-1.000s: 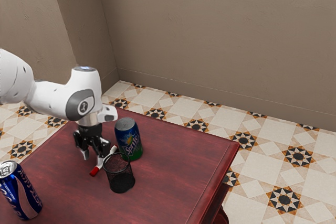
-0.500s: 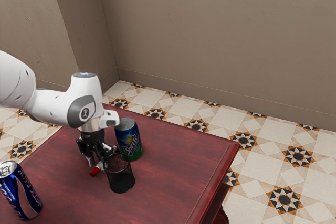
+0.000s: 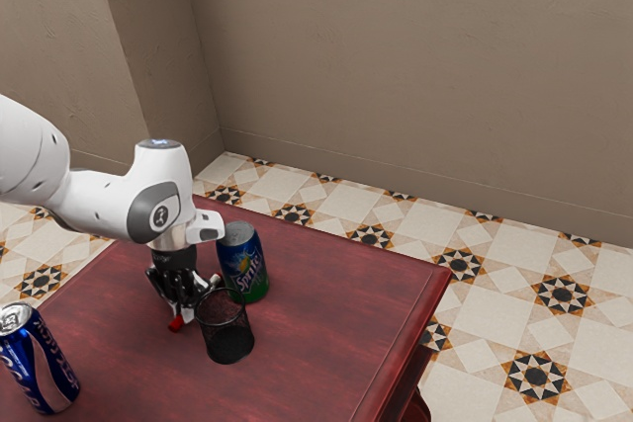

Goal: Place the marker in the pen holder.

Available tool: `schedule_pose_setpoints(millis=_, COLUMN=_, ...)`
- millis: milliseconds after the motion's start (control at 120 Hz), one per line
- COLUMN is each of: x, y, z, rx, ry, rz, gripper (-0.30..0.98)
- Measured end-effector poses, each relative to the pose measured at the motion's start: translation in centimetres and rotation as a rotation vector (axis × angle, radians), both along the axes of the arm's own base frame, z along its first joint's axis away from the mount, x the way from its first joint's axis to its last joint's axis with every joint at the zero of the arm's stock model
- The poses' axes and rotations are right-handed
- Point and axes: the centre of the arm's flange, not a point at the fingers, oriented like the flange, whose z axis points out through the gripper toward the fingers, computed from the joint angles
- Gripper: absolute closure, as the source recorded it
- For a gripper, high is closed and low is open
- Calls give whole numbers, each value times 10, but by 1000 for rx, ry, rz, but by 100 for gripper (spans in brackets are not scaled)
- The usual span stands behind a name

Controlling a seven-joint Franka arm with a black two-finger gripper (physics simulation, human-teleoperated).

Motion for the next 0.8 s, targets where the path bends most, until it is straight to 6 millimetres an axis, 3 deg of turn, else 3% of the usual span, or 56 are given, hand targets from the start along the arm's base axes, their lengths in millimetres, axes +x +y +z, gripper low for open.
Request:
schedule_pose_setpoints(millis=158, x=2, y=2, z=6, rx=6, ry=-11, rz=7, gripper=79)
schedule_pose_setpoints(millis=267, x=4, y=13, z=21, rx=9, ry=-29, rz=28, gripper=79)
schedule_pose_setpoints(millis=608, x=39, y=32, z=145, rx=43, ry=-76, rz=6, gripper=79)
schedule_pose_setpoints(millis=800, x=25, y=14, z=162, rx=71, ry=133, rz=-56, gripper=79)
